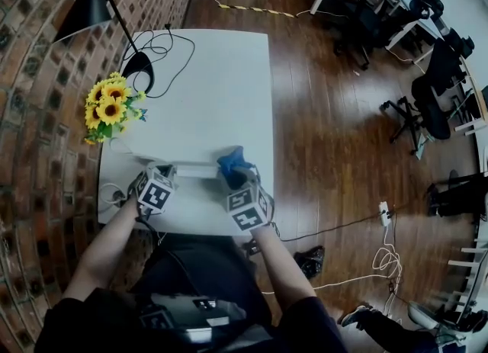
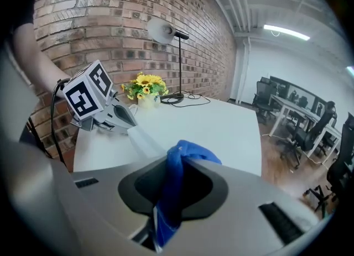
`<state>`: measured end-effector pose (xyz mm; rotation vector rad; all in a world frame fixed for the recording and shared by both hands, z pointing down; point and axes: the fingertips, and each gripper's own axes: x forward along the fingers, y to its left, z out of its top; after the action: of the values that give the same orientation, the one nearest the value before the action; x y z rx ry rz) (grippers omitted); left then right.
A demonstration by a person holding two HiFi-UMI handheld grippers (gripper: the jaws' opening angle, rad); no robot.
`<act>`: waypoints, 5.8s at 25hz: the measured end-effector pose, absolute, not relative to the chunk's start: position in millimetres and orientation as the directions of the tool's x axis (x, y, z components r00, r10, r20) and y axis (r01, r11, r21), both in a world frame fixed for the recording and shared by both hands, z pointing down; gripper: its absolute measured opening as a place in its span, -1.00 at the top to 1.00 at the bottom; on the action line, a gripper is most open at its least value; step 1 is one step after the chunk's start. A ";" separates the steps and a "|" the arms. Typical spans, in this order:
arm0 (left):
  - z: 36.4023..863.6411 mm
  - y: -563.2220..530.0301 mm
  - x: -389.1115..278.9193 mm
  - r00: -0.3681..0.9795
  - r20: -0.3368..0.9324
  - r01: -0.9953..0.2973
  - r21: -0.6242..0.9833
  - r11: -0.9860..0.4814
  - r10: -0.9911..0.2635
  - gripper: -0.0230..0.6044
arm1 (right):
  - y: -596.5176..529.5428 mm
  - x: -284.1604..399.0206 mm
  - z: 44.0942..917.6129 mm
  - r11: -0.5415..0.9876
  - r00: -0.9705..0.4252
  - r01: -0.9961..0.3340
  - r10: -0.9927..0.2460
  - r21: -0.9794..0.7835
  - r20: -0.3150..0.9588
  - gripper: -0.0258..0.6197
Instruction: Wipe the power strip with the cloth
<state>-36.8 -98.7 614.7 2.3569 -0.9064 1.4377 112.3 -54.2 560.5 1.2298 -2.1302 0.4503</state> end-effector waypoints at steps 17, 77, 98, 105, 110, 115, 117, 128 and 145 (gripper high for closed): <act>616.4 -96.4 -37.3 0.339 0.864 -0.603 -0.105 -0.791 -0.373 0.91 | -44.8 156.5 561.1 0.390 -0.264 -0.920 -0.692 0.040 0.672 0.72; 618.3 -99.8 -31.8 0.432 0.862 -0.496 -0.019 -0.868 -0.265 0.91 | -58.5 111.4 571.4 0.407 -0.055 -0.869 -0.644 0.281 0.763 0.75; 619.4 -100.8 -40.2 0.438 0.867 -0.544 0.048 -0.838 -0.235 0.91 | -74.9 50.5 568.5 0.511 -0.151 -0.819 -0.631 0.262 0.761 0.75; 616.1 -98.4 -41.9 0.457 0.852 -0.554 0.047 -0.831 -0.256 0.91 | -77.6 23.8 563.1 0.492 -0.215 -0.842 -0.680 0.219 0.701 0.75; 614.9 -100.1 -38.4 0.479 0.836 -0.554 0.052 -0.831 -0.267 0.91 | -81.2 16.0 560.7 0.482 -0.232 -0.852 -0.698 0.204 0.678 0.75; 616.8 -97.7 -40.3 0.493 0.832 -0.550 0.072 -0.832 -0.254 0.91 | -82.0 -1.1 561.6 0.491 -0.255 -0.852 -0.693 0.182 0.674 0.75; 616.1 -97.6 -39.8 0.500 0.829 -0.543 0.075 -0.837 -0.250 0.91 | -82.6 -5.7 561.2 0.494 -0.262 -0.852 -0.691 0.174 0.674 0.75; 614.0 -94.2 -34.2 0.526 0.823 -0.506 0.101 -0.856 -0.214 0.91 | -85.3 -16.0 560.4 0.496 -0.279 -0.855 -0.690 0.155 0.668 0.75; 613.2 -92.0 -32.5 0.543 0.820 -0.474 0.122 -0.872 -0.181 0.91 | -90.8 -37.7 561.0 0.508 -0.308 -0.850 -0.695 0.140 0.650 0.74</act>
<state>-32.5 -92.0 613.2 2.4538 -0.5408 1.2481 -37.7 -90.8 561.0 1.2579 -2.0874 0.3009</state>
